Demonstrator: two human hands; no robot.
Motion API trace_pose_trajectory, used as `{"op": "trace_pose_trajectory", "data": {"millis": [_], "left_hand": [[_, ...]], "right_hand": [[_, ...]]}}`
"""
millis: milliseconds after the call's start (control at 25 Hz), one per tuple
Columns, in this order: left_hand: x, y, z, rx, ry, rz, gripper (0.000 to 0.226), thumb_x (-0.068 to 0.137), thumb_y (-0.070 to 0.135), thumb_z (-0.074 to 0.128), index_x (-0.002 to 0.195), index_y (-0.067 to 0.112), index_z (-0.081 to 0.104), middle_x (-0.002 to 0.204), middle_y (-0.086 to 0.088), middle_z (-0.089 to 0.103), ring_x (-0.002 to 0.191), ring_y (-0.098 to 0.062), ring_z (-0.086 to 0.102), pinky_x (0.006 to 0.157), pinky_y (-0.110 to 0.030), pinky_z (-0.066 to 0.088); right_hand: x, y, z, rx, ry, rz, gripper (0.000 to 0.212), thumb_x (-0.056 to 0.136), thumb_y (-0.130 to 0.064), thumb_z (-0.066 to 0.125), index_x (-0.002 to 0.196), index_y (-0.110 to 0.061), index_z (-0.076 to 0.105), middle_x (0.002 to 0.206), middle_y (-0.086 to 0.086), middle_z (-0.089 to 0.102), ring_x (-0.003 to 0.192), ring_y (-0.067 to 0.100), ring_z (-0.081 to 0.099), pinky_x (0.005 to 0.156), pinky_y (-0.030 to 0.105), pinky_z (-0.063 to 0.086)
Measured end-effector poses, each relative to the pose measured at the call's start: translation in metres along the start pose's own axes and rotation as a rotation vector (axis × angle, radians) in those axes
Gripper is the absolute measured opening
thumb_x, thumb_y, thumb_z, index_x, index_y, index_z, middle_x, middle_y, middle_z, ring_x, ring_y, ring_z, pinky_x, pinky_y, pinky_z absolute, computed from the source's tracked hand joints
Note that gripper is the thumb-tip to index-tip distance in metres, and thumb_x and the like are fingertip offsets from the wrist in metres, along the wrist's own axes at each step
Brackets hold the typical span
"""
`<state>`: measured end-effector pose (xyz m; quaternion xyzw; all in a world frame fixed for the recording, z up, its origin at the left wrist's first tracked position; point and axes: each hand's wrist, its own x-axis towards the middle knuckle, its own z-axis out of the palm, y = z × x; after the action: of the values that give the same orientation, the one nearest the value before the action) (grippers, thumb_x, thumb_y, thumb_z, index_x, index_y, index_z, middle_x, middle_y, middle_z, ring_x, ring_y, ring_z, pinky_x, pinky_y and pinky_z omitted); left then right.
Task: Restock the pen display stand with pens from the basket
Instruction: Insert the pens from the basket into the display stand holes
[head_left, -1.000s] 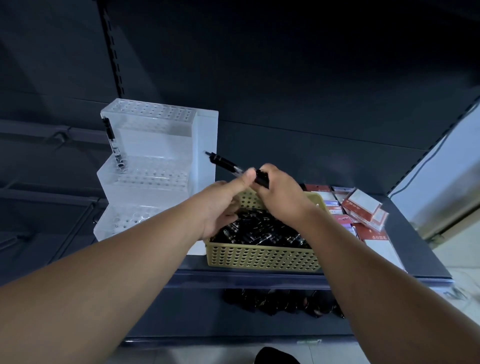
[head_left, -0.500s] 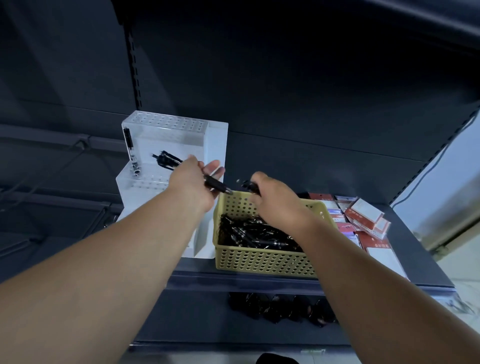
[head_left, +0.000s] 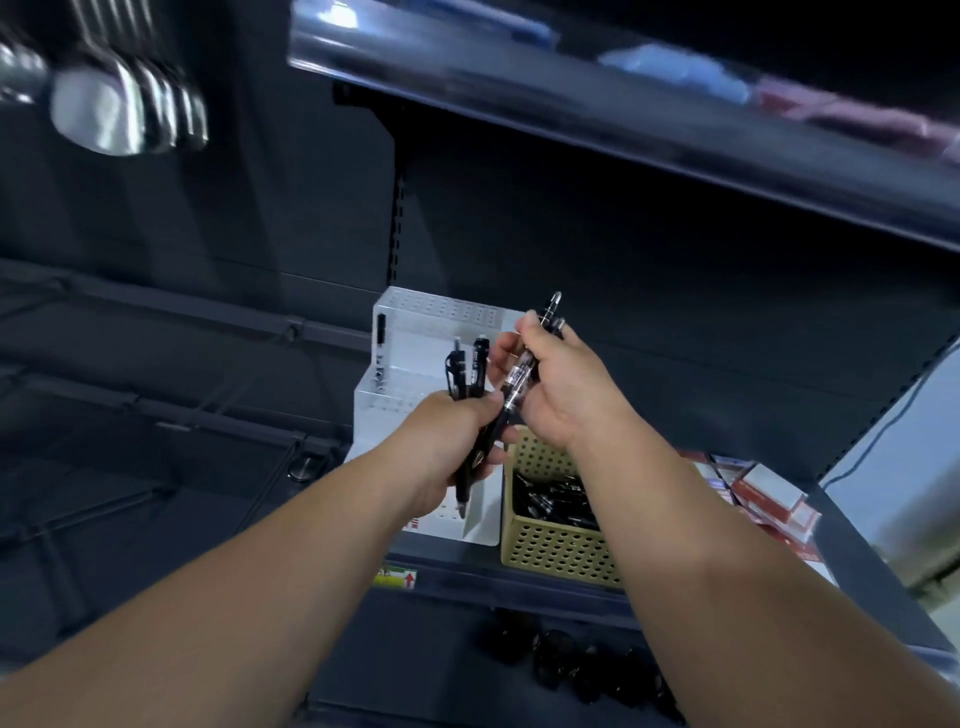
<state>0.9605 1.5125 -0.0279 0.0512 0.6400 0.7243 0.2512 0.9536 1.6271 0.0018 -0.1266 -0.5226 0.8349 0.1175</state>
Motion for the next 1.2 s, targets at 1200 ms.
{"op": "trace_pose_trajectory", "data": {"millis": [1200], "left_hand": [[0.021, 0.026, -0.125, 0.001, 0.308, 0.054, 0.007, 0.098, 0.014, 0.050, 0.100, 0.010, 0.055, 0.084, -0.009, 0.068, 0.071, -0.021, 0.063, 0.056, -0.029, 0.048]], "right_hand": [[0.058, 0.024, 0.066, -0.403, 0.087, -0.066, 0.011, 0.098, -0.011, 0.054, 0.089, -0.017, 0.056, 0.087, 0.004, 0.064, 0.068, 0.011, 0.059, 0.064, 0.023, 0.052]]}}
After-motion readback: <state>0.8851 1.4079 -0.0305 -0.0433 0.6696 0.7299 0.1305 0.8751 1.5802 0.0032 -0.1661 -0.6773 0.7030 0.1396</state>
